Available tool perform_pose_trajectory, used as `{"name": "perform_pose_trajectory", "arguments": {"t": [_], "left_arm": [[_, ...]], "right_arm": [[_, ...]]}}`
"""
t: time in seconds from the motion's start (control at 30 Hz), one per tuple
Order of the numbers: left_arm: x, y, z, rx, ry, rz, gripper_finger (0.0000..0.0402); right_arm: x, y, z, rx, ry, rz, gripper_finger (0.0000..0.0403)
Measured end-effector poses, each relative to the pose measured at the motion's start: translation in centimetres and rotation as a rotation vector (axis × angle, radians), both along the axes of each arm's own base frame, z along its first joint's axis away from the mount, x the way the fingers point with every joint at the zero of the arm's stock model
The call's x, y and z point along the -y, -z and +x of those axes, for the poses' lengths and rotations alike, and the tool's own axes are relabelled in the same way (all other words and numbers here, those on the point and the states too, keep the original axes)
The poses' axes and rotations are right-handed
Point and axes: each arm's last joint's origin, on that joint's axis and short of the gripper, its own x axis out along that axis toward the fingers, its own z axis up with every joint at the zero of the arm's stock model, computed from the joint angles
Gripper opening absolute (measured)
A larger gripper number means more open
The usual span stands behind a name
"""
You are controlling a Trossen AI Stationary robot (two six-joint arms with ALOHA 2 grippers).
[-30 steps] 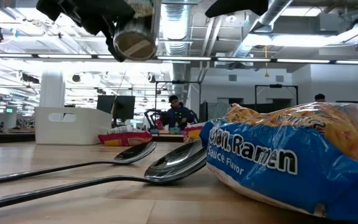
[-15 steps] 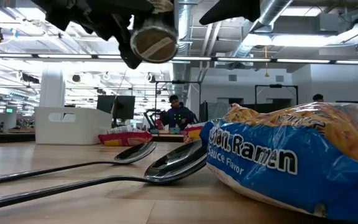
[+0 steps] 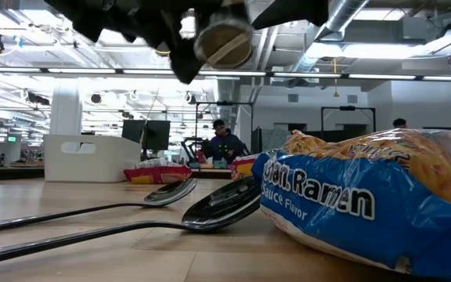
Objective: Pick & Place Food Item
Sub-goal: Put the golden spice bottle into the bottom transparent bin
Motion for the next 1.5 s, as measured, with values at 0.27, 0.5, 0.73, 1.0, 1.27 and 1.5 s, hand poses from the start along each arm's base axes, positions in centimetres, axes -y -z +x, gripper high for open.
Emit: {"name": "perform_pose_trajectory", "arguments": {"t": [0.27,0.5,0.73,1.0,1.27,1.5], "left_arm": [[0.4,-0.1,1.7,-0.002,0.036,-0.011,0.0279],[0.7,-0.3,2.7,0.009,0.051,-0.017,0.0276],[0.8,-0.3,3.0,0.008,0.053,-0.017,0.0273],[0.9,-0.4,3.0,0.019,0.053,-0.019,0.0278],[0.9,-0.4,3.0,0.019,0.053,-0.019,0.0279],[0.9,-0.4,3.0,0.018,0.052,-0.021,0.0274]], "right_arm": [[0.0,-0.1,0.1,0.012,-0.005,0.019,0.0347],[0.0,-0.4,0.4,0.048,-0.012,0.046,0.0347],[-0.1,-0.5,0.5,0.045,-0.07,0.09,0.0347],[-0.1,-0.5,0.6,0.043,-0.084,0.104,0.0345],[-0.1,-0.5,0.6,0.044,-0.084,0.105,0.0311],[0.0,-0.5,0.6,0.044,-0.079,0.111,0.0278]]}}
